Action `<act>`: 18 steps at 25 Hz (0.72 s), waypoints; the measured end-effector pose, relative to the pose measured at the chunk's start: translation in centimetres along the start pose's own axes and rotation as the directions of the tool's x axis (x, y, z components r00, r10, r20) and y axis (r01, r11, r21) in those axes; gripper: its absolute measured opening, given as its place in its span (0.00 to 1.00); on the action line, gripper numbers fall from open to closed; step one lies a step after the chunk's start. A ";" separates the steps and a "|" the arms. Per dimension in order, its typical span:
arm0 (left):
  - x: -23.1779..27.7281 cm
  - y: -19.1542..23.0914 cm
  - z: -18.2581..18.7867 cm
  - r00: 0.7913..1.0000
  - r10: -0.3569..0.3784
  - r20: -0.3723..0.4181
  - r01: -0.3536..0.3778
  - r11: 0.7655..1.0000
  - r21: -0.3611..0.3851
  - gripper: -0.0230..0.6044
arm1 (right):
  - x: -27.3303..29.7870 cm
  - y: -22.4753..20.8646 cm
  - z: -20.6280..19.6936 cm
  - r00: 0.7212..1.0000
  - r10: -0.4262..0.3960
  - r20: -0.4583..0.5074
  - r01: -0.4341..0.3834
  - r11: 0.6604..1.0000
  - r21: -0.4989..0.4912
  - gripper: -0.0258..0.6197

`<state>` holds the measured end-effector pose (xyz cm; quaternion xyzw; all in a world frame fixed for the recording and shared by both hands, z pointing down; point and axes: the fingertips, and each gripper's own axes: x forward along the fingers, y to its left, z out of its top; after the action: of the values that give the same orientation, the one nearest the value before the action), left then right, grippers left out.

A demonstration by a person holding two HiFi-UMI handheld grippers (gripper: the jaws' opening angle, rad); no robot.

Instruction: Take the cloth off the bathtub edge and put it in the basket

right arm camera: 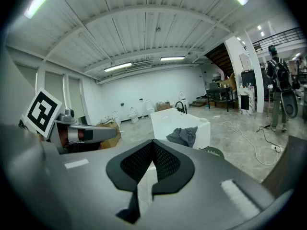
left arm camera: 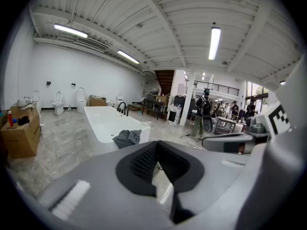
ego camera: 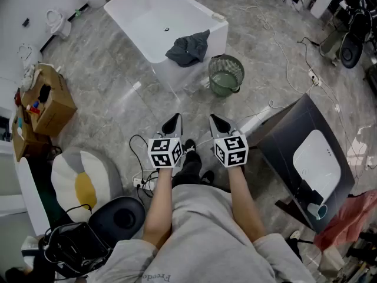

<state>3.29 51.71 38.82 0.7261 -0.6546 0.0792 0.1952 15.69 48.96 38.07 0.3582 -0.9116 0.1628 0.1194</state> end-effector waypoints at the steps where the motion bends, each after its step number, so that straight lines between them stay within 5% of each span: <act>1: -0.1 -0.1 0.0 1.000 -0.001 -0.003 0.001 1.000 0.002 0.13 | 0.0 0.0 0.0 1.000 0.000 -0.001 0.000 1.000 -0.001 0.04; 18: 3.3 3.2 0.6 1.000 0.002 -0.015 -0.003 0.999 -0.041 0.13 | 1.3 -3.5 0.6 0.999 0.003 0.032 -0.006 0.995 0.103 0.04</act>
<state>0.46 48.22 40.12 0.7205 -0.6555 0.0713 0.2147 17.11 45.55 38.68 0.3644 -0.9046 0.2040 0.0860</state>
